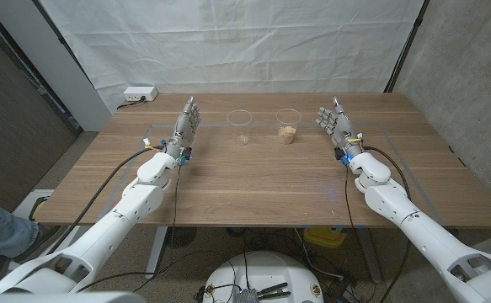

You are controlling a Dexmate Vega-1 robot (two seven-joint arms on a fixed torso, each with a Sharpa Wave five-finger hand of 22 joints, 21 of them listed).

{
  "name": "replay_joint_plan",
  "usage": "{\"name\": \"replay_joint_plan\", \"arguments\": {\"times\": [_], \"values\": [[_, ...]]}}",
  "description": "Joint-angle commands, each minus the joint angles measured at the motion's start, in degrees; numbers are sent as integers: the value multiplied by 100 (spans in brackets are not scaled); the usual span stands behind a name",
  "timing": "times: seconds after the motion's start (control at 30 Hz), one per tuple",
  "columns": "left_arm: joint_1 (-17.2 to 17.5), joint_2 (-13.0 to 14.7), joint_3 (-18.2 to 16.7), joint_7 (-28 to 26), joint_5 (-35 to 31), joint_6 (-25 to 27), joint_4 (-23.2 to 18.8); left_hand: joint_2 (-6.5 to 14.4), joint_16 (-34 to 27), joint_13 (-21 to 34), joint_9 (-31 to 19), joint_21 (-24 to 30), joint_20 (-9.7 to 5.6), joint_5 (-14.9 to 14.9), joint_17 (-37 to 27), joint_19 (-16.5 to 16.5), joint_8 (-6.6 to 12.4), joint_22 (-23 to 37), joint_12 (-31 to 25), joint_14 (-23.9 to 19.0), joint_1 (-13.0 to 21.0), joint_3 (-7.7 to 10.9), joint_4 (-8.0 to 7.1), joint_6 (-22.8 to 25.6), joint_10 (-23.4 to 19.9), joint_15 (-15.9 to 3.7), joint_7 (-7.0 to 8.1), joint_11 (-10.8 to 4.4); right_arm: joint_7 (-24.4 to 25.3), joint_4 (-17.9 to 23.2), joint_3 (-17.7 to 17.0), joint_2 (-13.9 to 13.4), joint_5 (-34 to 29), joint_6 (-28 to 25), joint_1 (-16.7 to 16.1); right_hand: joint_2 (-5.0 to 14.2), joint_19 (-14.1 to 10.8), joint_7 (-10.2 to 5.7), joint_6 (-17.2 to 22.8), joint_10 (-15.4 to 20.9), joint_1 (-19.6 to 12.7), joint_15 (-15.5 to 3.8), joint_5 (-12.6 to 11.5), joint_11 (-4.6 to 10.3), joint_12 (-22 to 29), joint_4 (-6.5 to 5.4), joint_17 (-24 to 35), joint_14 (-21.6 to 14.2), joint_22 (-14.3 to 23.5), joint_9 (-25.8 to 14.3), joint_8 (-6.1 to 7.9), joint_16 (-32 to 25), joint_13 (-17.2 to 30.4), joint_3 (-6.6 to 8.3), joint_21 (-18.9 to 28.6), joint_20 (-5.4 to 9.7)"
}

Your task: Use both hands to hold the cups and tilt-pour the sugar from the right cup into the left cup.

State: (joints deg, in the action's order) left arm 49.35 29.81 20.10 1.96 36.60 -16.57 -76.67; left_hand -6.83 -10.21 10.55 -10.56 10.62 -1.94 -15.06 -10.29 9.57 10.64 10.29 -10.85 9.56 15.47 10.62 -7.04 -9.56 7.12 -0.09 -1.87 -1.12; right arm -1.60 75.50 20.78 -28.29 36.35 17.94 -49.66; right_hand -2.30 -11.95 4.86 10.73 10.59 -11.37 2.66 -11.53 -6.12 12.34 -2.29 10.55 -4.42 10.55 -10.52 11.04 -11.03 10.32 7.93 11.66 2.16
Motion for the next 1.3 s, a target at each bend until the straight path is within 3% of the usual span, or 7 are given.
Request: {"name": "replay_joint_plan", "arguments": {"times": [0.03,0.47,0.7,0.77,0.93,1.17,1.3], "values": [[155,-35,-220,35,-195,144,-248,20,-38,18,-17,31,-283,-38,-8,323,44,23,-50,48,44,50,24,-146,21,-15,1,-13,-200,-121,-160,204,-181,293,-112,21,-39,-9,42,56,-84,-16,-26,-13,39,19,8,-67,29,-9,35,-24,24,55,39,116],[243,-57,-415,50,-347,-14,-381,83,-77,16,-16,64,-249,-46,-3,285,99,21,-98,-67,131,62,63,-4,-94,-16,4,-8,-425,-142,-182,74,-520,379,-68,49,7,-41,63,76,-129,-5,-32,-4,39,49,4,-60,28,-9,37,-6,24,71,20,79],[276,-80,-406,9,-441,-68,-477,114,-101,15,-13,88,-229,-45,-2,236,131,20,-137,-163,185,65,87,107,-210,-30,9,-27,-430,-93,-225,-25,-587,406,-218,4,-18,-172,270,152,-158,-109,-27,98,55,96,-3,-91,21,-10,96,2,24,43,24,126],[283,-113,-390,-37,-481,-95,-501,136,-118,13,-9,142,-383,-41,1,86,152,18,-163,-262,233,60,111,208,-310,-37,-9,-3,-464,-160,-209,-24,-633,477,-206,-8,-61,-182,276,160,-161,-145,-26,114,54,106,-4,-132,19,-10,91,-9,23,34,38,152],[342,-106,-370,-87,-525,-85,-625,144,-126,12,-8,159,-434,-39,3,23,167,15,-174,-323,263,54,126,283,-364,-58,-17,7,-380,-650,-121,148,-1012,1154,-80,-50,-201,-240,241,185,-222,-223,-31,203,52,164,-11,-211,11,-10,64,-19,22,24,79,196],[460,-39,-380,-244,-593,15,-820,153,-123,11,-7,149,-359,-36,4,28,171,12,-173,-359,296,48,142,330,-390,-78,5,-13,479,-516,21,99,-1794,1139,-112,-184,-319,-305,243,195,-406,-317,-66,319,40,317,-19,-289,-7,-13,64,-18,22,8,91,246],[545,-30,-374,-330,-618,44,-901,164,-139,10,-6,184,-471,-31,7,-108,190,8,-205,-480,342,34,164,449,-531,-112,18,-4,498,-416,70,-28,-1880,1043,-112,-432,-283,-274,57,24,-833,-338,-234,291,-44,633,-29,-141,-29,-18,10,59,21,-9,16,291]]}}
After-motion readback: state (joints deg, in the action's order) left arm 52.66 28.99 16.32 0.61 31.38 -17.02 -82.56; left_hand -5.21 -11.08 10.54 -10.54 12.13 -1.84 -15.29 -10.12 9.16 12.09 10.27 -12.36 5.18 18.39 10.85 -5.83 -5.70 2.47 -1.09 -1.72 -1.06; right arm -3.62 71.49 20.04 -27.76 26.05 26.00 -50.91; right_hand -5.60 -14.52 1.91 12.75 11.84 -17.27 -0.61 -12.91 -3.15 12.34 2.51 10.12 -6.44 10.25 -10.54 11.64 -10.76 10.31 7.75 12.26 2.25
